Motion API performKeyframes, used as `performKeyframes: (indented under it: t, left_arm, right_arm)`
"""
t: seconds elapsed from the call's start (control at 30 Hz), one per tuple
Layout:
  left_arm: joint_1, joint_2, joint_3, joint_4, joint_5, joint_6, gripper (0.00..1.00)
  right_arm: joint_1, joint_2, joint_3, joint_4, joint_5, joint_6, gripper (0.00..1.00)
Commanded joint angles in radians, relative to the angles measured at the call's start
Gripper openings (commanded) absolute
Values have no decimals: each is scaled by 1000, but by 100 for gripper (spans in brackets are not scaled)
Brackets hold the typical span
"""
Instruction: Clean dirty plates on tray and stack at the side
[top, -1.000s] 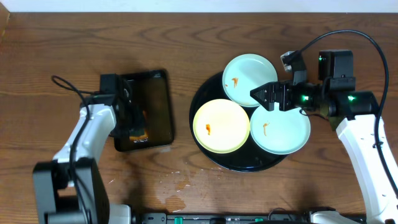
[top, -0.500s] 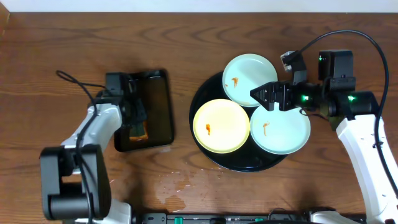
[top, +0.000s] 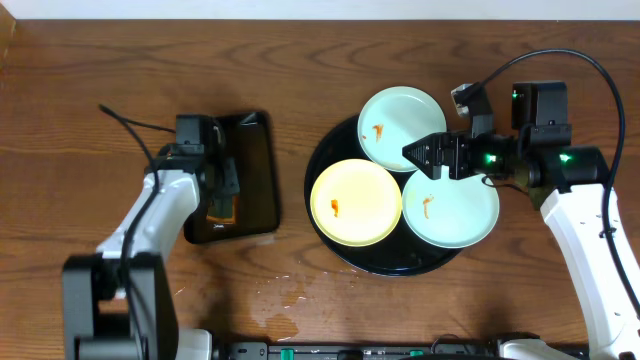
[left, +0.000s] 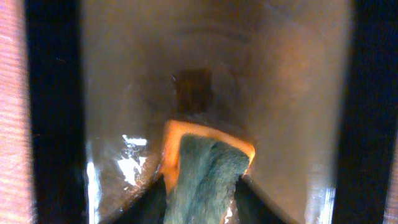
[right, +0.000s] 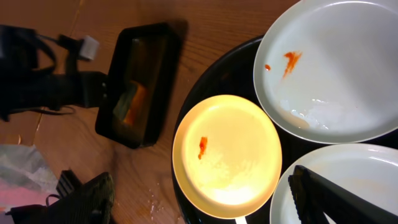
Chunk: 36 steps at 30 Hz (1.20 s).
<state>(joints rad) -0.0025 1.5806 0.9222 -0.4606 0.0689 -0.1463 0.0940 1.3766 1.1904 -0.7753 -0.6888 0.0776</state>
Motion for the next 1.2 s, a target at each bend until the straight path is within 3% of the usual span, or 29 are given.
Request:
performKeyframes:
  t: [0.0, 0.3, 0.5, 0.77, 0.83, 0.93, 1.07, 1.17]
  left_arm:
    - [-3, -43, 34, -29, -3, 15, 47]
    - [-5, 2, -16, -80, 1, 8, 47]
    - [-5, 34, -45, -59, 1, 8, 33]
    - [-24, 128, -55, -23, 2, 23, 32]
    - [-37, 157, -55, -20, 2, 23, 27]
    - [-53, 165, -55, -23, 2, 23, 8]
    - [-54, 135, -32, -53, 2, 22, 7]
    - [-54, 89, 9, -109, 2, 10, 7]
  right_arm:
    - [13, -2, 23, -4, -19, 7, 88]
    - [13, -2, 22, -28, -18, -54, 93]
    - [20, -2, -9, -33, 11, -56, 93]
    - [64, -2, -29, -32, 11, -57, 91]
    - [76, -2, -29, -29, 12, -57, 91]
    - [88, -2, -29, -29, 18, -56, 91]
    - [103, -2, -29, -40, 80, -56, 89]
    - [121, -2, -30, -50, 178, -36, 81]
